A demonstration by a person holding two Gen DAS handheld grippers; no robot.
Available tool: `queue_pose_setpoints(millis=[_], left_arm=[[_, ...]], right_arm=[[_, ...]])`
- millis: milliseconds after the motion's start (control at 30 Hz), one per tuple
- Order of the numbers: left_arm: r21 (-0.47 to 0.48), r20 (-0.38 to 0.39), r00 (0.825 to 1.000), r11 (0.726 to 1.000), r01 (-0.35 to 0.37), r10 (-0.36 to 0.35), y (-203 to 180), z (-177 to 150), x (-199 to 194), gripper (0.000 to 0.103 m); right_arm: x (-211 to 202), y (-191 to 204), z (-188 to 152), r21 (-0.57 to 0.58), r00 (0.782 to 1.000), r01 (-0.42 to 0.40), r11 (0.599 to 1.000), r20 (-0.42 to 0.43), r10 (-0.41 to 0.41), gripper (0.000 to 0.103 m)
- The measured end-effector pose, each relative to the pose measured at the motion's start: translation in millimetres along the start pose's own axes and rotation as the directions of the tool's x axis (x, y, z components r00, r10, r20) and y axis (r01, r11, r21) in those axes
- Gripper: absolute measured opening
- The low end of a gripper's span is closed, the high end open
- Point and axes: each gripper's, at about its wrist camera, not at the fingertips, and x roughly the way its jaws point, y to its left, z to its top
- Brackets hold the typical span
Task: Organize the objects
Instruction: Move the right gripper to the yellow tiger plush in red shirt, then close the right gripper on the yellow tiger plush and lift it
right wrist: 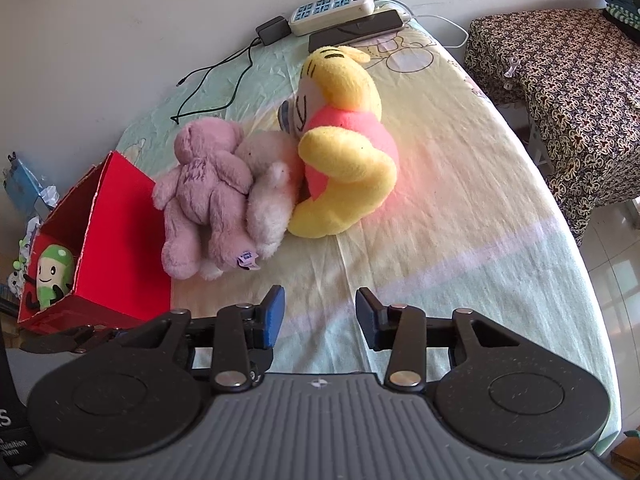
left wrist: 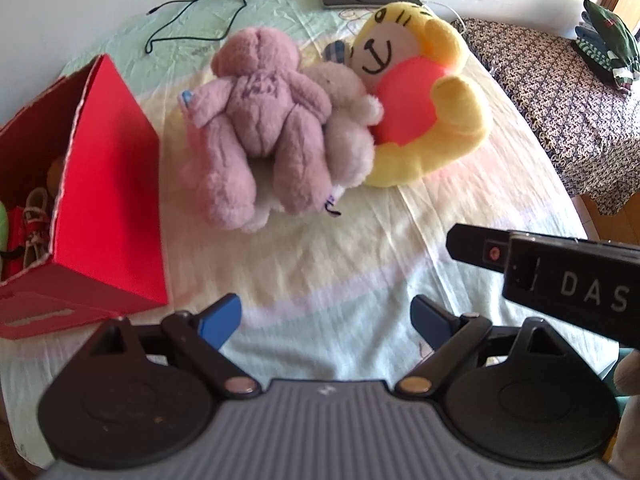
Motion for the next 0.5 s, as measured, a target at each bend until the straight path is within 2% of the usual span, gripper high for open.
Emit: queue_pose_setpoints(millis=[233, 400, 500], left_arm=[[0.02, 0.022, 0.999, 1.0, 0.023, -0.023, -6.5, 8.4, -2.6, 0.092], [0.048, 0.054, 0.996, 0.996, 0.071, -0.074, -9.7, 19.7, -8.9, 0.091], [0.078, 0.096, 0.987, 0.99, 0.121, -0.128, -12.5, 28.9, -16.8, 0.091]], right_arm=[[-3.3, -11.6, 4.3, 0.033, 1.0, -0.004, 0.999, 0.019, 0.003, 0.043], [-6.7, -21.9, 12.5, 0.058, 0.999, -0.017, 0.998, 0.043, 0.015, 0.043], [-12.7, -30.5, 21.4, 0.076, 0.996, -0.051, 0.996, 0.083, 0.045, 0.043]])
